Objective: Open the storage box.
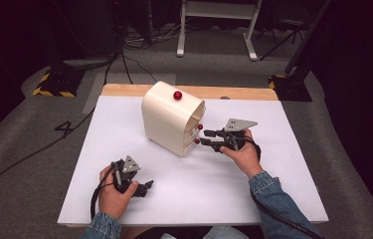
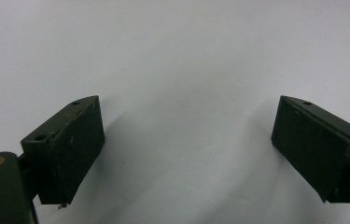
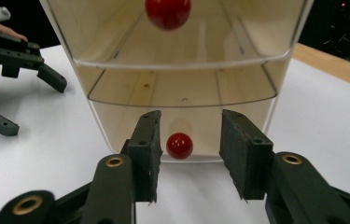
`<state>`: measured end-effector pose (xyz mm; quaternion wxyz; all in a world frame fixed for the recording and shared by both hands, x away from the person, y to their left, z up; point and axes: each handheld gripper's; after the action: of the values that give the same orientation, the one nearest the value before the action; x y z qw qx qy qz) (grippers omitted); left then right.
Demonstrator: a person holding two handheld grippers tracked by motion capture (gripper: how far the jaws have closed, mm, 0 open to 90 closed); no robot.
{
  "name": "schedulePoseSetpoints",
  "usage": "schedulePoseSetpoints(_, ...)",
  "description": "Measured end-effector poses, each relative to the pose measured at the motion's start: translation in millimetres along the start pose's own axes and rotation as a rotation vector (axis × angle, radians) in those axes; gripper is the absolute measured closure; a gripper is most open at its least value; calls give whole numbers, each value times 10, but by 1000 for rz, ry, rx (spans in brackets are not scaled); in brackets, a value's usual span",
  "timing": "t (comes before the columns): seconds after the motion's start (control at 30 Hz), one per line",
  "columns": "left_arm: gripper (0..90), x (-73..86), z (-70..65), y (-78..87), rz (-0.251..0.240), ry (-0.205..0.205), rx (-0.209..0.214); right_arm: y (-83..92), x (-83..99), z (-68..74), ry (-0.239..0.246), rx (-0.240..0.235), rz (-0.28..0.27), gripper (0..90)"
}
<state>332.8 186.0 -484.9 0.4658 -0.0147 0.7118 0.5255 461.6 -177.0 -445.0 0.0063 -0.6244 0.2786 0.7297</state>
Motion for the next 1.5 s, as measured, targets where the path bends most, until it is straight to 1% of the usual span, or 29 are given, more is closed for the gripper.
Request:
schedulePoseSetpoints(0.2,96,-1,4,1,1,-6,-2,-115,87,35,0,-8,30,609)
schedulePoseSetpoints(0.27,96,0,1,0,0,-2,-1,-139,108,41,3,-9,34,616)
schedulePoseSetpoints(0.37,96,0,1,0,0,-2,-1,-165,131,50,10,-6,41,653)
schedulePoseSetpoints(0.5,96,-1,3,1,1,-6,-2,-199,155,67,16,-1,49,667)
schedulePoseSetpoints(0.57,96,-1,3,2,1,-5,-2,-210,160,80,22,6,48,683)
schedulePoseSetpoints(0.67,97,-1,3,1,1,-6,-2,-211,157,82,24,22,47,731)
schedulePoseSetpoints(0.77,96,-1,3,1,1,-6,-3,-209,157,81,13,24,47,735)
schedulePoseSetpoints(0.83,96,-1,3,1,1,-5,-2,-211,155,94,28,34,49,735)
schedulePoseSetpoints(0.97,96,0,0,1,1,-2,-1,-204,152,110,32,43,50,737)
schedulePoseSetpoints(1.1,96,-2,2,1,1,-6,-2,-124,167,130,28,52,59,737)
schedulePoseSetpoints(1.3,96,-2,0,1,2,-2,-4,90,199,163,23,59,68,737)
schedulePoseSetpoints(1.5,96,-4,0,-1,2,0,-2,267,239,205,18,70,64,737)
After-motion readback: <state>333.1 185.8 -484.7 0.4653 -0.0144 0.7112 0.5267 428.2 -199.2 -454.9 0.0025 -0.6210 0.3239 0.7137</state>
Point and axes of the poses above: each handheld gripper's, and its own axes: y roughly backward along the jaws, x roughly out of its underside, z roughly to its left, and after that the axes turned 1 degree about -x, right-handed
